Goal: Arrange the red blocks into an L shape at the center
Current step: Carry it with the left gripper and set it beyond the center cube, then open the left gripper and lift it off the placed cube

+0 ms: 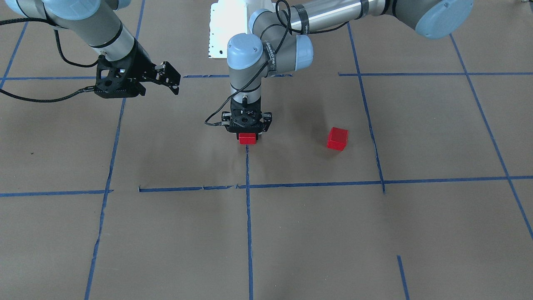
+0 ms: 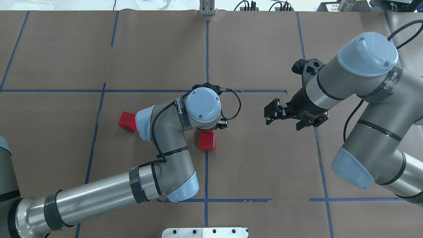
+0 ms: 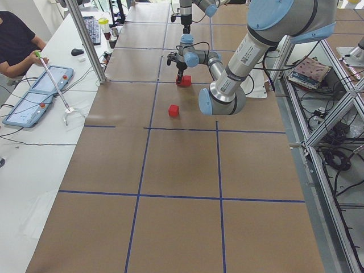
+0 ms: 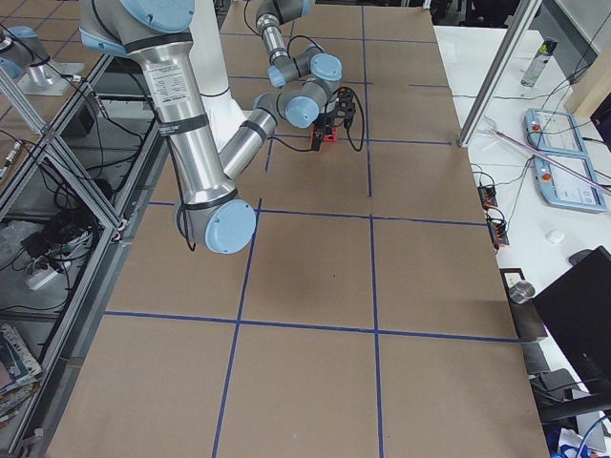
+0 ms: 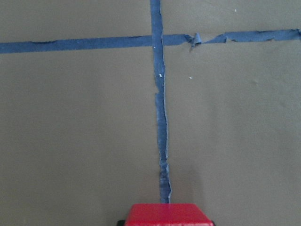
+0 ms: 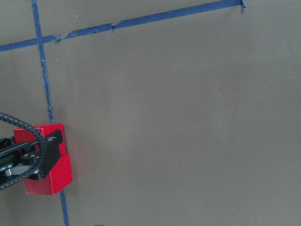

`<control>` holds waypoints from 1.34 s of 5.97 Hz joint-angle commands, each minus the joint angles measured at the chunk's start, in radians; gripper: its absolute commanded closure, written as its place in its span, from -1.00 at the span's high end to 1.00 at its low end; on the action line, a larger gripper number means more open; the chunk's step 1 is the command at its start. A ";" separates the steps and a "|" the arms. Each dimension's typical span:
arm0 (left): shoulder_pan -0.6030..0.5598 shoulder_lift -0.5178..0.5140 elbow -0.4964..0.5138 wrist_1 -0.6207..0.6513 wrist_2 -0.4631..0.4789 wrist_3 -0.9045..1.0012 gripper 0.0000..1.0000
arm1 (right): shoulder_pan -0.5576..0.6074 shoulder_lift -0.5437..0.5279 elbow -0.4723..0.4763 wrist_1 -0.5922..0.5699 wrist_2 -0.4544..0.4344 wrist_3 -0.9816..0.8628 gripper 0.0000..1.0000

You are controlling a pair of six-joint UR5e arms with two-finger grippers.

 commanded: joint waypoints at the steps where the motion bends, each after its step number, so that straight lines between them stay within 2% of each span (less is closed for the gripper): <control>1: 0.000 0.000 0.000 0.000 -0.001 0.000 -0.77 | 0.000 0.000 0.000 0.000 0.000 0.000 1.00; 4: 0.002 0.000 0.000 0.000 -0.001 0.003 -0.39 | 0.000 -0.001 0.000 0.000 0.002 0.000 1.00; 7: 0.010 0.002 0.000 -0.006 0.001 0.002 0.16 | 0.002 -0.001 0.002 0.000 0.005 0.000 1.00; 8: 0.010 0.002 0.000 -0.006 0.001 0.003 0.85 | 0.002 0.000 0.000 0.000 0.005 0.000 1.00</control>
